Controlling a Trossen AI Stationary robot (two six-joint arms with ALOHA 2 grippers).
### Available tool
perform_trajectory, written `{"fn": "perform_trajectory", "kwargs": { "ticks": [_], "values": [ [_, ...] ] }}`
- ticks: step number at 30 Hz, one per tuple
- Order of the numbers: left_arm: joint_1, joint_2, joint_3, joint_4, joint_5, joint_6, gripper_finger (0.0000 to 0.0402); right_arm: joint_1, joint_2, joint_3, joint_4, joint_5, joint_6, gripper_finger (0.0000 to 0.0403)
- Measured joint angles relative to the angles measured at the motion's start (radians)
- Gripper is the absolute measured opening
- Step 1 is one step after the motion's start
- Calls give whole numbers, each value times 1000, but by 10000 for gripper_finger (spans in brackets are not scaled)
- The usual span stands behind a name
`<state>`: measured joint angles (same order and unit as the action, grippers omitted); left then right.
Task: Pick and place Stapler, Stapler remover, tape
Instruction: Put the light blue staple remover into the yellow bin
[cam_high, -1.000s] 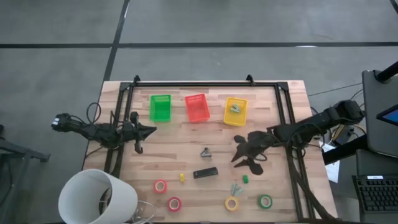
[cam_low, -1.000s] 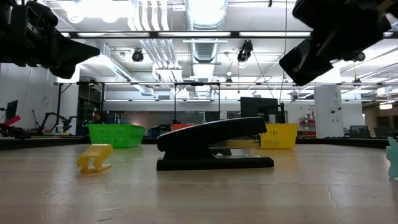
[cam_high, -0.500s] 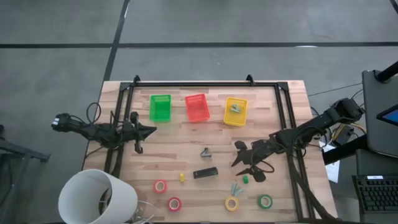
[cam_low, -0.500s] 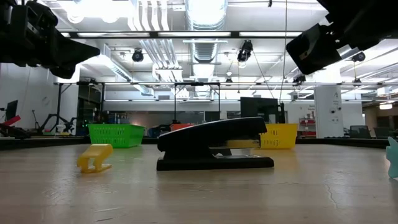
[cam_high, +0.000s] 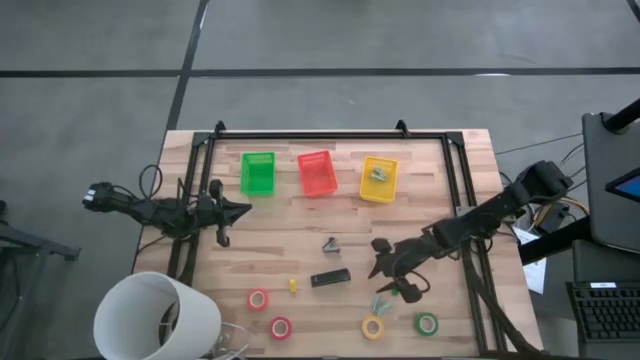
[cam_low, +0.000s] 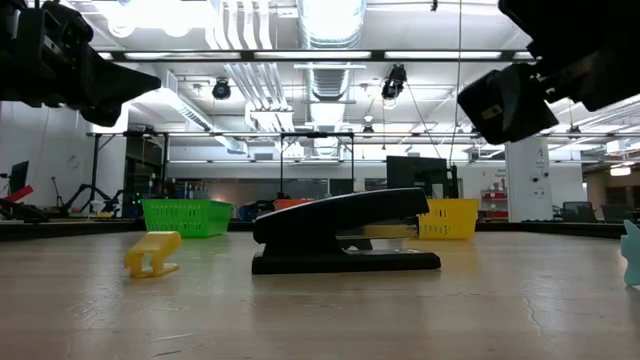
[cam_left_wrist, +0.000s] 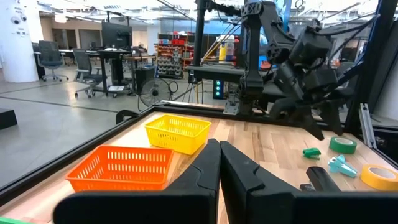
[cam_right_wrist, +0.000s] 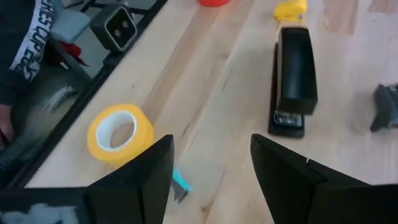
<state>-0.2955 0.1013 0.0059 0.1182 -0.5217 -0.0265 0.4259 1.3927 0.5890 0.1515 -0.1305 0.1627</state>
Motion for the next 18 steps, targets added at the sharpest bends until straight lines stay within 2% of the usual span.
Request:
{"fn": "perform_trajectory", "kwargs": {
  "ticks": [7, 18],
  "values": [
    [0, 0, 0, -1, 0, 0, 10, 19, 107, 37, -3, -51, 27, 210],
    [0, 0, 0, -1, 0, 0, 10, 48, 239, 88, -5, -57, 43, 187]
  ]
}}
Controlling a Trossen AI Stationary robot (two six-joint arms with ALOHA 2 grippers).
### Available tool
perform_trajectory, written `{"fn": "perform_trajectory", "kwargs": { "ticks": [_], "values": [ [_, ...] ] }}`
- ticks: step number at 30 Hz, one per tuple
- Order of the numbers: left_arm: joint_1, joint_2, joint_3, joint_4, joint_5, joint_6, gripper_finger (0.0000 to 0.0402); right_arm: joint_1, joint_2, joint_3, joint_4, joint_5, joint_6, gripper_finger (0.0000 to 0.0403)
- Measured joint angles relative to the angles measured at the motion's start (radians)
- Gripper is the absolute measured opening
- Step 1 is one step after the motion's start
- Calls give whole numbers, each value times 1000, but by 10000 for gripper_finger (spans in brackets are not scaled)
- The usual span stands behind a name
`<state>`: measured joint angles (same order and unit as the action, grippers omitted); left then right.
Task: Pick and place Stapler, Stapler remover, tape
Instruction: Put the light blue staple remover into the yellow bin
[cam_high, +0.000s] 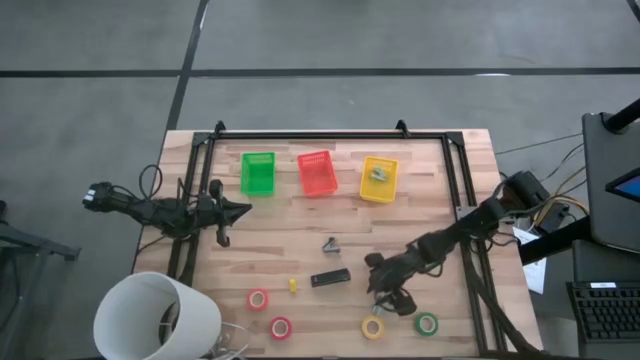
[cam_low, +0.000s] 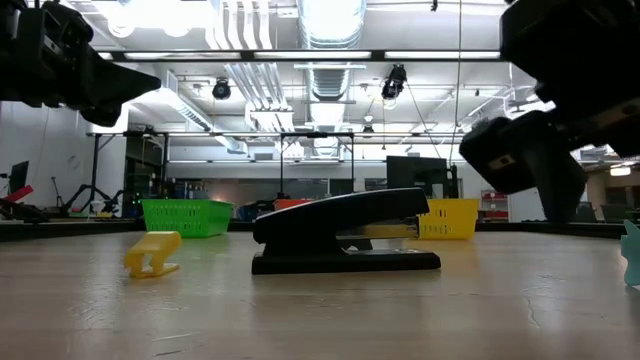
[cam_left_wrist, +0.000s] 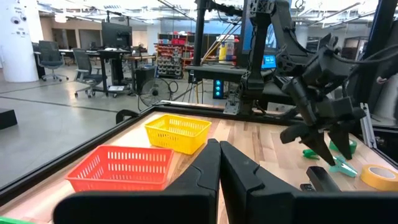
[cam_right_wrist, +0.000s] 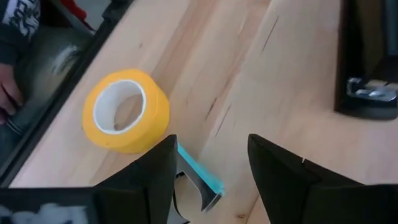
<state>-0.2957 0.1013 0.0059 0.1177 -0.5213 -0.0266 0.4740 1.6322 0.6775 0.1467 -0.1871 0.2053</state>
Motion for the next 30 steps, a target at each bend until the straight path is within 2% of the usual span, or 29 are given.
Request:
{"fn": "perform_trajectory", "kwargs": {
  "ticks": [18, 30],
  "values": [
    [0, 0, 0, 0, 0, 0, 10, 2, 32, 0, -30, 0, 26, 153],
    [0, 0, 0, 0, 0, 0, 10, 2, 32, 0, -36, 0, 22, 105]
  ]
}}
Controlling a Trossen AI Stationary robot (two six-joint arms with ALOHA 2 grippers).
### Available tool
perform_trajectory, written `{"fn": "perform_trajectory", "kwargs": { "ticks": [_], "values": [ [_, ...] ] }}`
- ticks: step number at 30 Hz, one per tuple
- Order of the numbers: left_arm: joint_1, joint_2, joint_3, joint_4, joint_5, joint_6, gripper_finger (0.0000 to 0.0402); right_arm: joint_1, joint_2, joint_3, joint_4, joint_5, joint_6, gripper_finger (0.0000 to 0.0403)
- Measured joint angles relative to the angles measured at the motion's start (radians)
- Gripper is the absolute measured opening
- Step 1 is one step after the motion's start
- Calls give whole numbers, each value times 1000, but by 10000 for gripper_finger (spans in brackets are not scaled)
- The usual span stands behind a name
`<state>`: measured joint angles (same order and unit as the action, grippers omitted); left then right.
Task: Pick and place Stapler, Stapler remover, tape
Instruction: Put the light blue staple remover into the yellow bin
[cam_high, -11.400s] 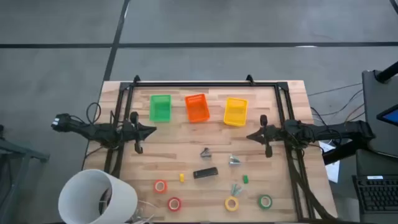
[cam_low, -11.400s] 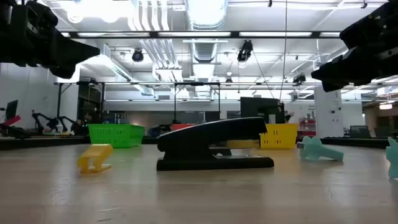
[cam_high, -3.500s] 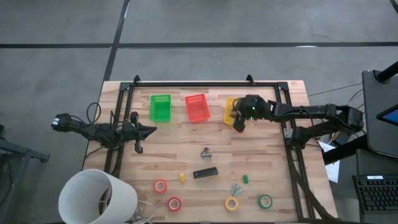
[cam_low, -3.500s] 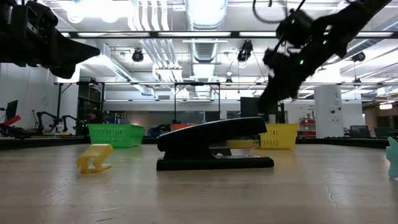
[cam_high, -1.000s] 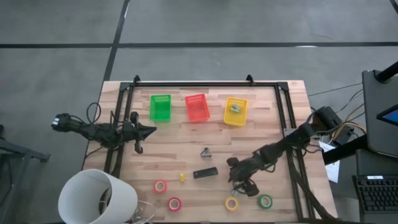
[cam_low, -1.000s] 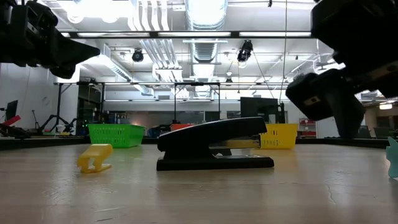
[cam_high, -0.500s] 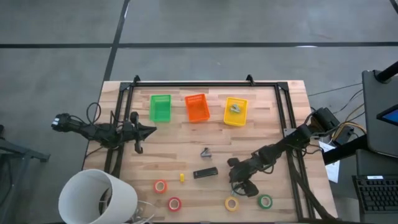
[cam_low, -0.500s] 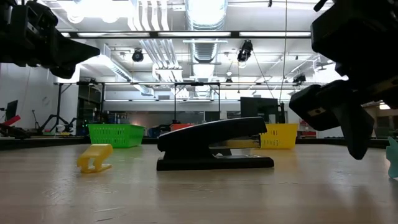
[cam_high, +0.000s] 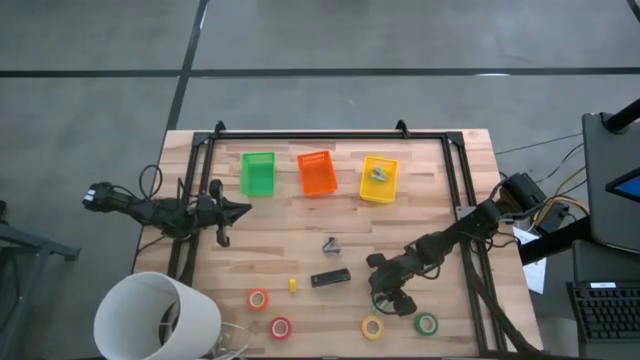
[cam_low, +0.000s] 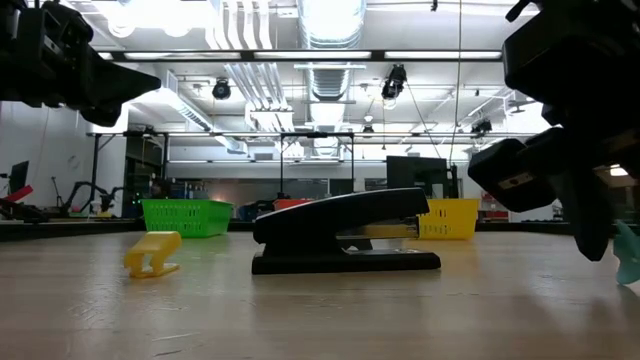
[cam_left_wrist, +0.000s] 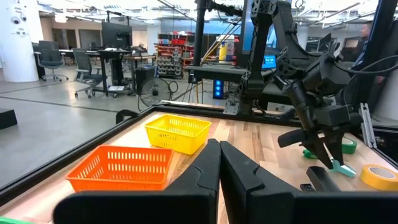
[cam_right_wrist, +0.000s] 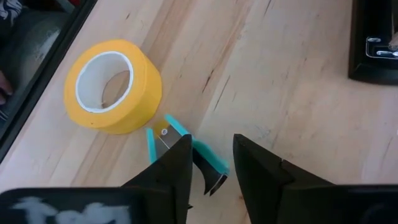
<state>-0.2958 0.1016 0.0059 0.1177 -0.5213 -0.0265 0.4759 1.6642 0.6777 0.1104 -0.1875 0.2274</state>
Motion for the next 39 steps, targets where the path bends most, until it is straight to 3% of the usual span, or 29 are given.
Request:
{"fn": "perform_trajectory", "kwargs": {
  "ticks": [13, 27, 39],
  "values": [
    [0, 0, 0, 0, 0, 0, 10, -1, -2, 0, 1, 0, -3, 14],
    [0, 0, 0, 0, 0, 0, 10, -37, -81, 4, -60, 9, -27, 9],
    [0, 0, 0, 1, 0, 0, 10, -113, -263, 5, -202, 145, -78, 8]
  ]
}}
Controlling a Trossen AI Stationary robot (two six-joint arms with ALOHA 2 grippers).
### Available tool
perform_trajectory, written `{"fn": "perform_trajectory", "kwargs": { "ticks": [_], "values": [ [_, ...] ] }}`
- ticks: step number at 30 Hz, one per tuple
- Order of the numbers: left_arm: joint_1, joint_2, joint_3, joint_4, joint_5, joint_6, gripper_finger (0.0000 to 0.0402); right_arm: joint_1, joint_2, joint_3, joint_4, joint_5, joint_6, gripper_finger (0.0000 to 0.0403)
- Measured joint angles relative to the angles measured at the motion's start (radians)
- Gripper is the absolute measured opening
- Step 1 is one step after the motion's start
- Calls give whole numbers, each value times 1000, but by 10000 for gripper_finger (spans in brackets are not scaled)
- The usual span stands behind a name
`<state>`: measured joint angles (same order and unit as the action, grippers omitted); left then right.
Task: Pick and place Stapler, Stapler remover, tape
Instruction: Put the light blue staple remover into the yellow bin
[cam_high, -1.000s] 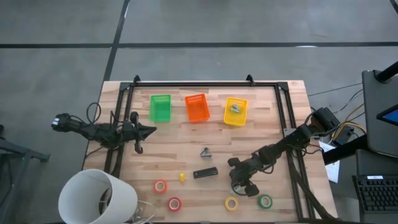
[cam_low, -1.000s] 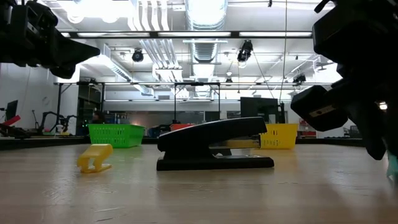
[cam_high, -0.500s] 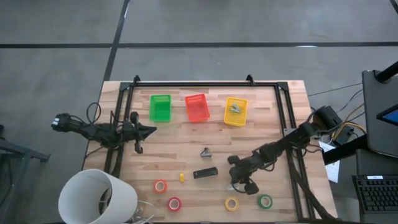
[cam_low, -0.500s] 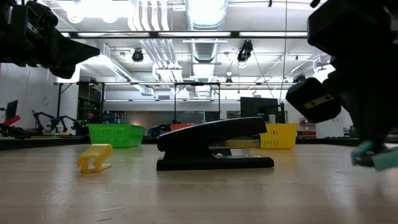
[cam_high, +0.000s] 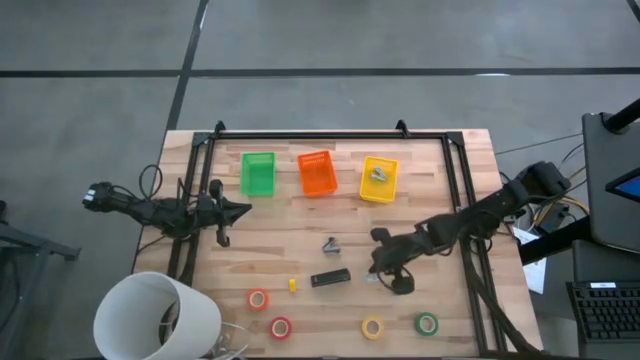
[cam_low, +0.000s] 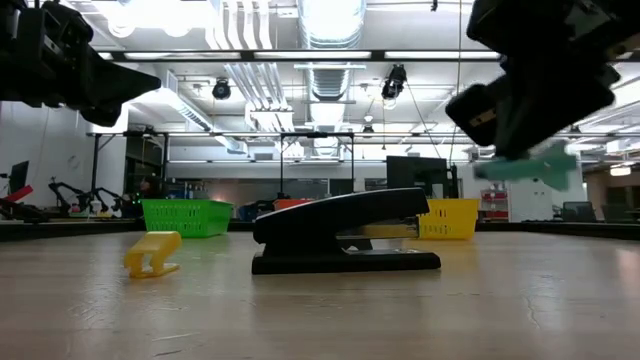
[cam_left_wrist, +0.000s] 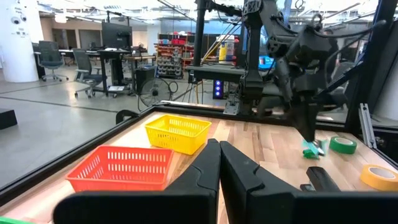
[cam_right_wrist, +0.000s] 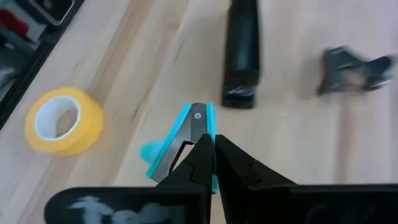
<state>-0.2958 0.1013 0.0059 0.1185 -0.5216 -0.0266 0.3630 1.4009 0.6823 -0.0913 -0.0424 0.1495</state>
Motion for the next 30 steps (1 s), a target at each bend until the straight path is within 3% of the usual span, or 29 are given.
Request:
{"fn": "perform_trajectory", "kwargs": {
  "ticks": [7, 16, 30],
  "values": [
    [0, 0, 0, 0, 0, 0, 10, -36, -101, 0, -35, 85, -52, 8],
    [0, 0, 0, -1, 0, 0, 10, -87, -171, 0, -39, 308, -81, 8],
    [0, 0, 0, 0, 0, 0, 10, -244, -177, 0, -67, 334, -101, 8]
  ]
}}
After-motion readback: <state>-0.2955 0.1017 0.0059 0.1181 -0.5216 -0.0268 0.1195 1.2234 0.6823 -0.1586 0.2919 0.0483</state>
